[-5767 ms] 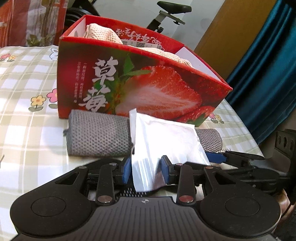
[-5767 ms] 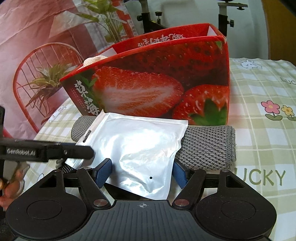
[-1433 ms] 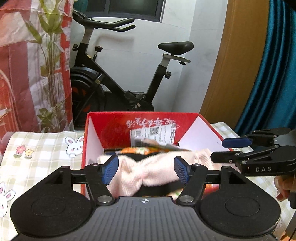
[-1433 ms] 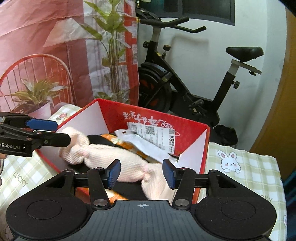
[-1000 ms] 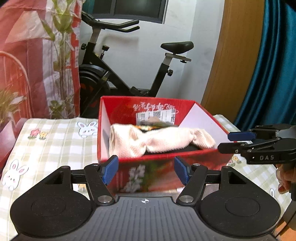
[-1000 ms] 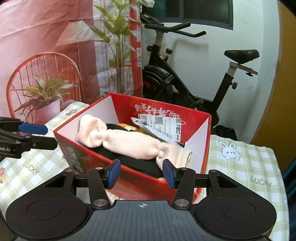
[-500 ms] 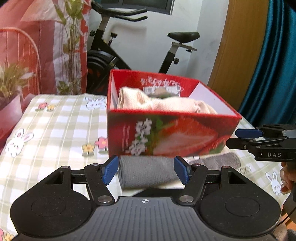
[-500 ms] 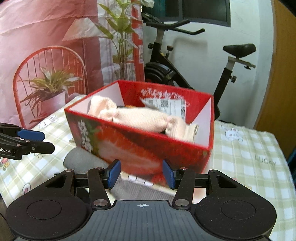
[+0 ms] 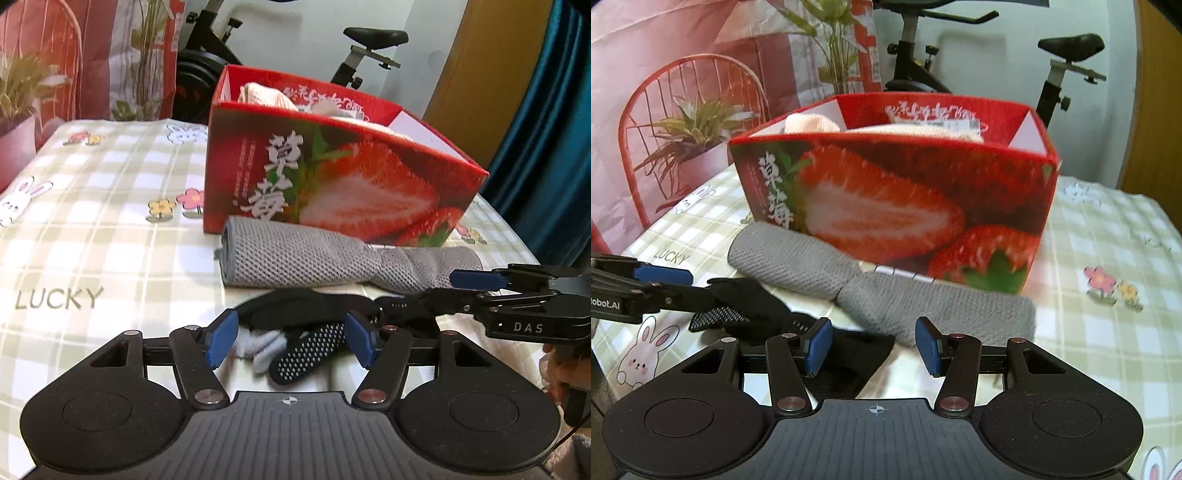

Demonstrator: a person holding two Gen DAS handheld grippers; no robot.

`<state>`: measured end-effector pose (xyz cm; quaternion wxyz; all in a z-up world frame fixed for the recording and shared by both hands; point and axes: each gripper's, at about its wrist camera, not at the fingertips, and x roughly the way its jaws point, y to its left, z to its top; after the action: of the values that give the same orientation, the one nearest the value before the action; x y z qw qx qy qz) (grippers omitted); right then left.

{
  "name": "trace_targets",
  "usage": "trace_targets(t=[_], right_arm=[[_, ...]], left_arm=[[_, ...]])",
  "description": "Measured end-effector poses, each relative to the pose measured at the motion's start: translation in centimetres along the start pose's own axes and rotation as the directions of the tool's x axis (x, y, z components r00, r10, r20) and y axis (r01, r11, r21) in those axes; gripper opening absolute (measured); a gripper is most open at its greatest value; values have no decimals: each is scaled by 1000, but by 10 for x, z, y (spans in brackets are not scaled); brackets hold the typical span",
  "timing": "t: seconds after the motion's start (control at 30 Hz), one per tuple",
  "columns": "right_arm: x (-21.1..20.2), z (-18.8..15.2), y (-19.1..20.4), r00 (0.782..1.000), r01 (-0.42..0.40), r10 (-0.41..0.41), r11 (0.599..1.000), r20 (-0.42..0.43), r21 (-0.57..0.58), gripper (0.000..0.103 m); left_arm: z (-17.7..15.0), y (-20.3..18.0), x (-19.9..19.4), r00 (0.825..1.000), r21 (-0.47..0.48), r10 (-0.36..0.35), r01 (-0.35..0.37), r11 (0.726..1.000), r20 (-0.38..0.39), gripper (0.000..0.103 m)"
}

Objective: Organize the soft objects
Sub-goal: 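Close the left tool on one black glove while the right tool grasps the other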

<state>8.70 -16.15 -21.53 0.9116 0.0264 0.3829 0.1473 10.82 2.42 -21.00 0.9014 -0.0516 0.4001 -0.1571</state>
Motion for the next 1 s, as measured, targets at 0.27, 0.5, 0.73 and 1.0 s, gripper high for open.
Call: trace_targets(t=[0.27, 0.5, 0.73, 1.0], right_arm=[[10, -9, 7, 1000, -17, 17, 1000, -10, 8, 44], [12, -22, 10, 1000, -26, 26, 1000, -12, 11, 39], [11, -26, 3, 999, -40, 40, 999, -8, 36, 31], [9, -30, 8, 998, -59, 59, 998, -6, 30, 24]], left_arm=[[-7, 1, 12, 1000, -12, -8, 8, 1000, -28, 51], [-14, 1, 17, 999, -14, -10, 9, 1000, -35, 46], [-16, 2, 17, 1000, -9, -17, 16, 1000, -25, 46], [-20, 4, 16, 999, -19, -41, 40, 999, -22, 29]])
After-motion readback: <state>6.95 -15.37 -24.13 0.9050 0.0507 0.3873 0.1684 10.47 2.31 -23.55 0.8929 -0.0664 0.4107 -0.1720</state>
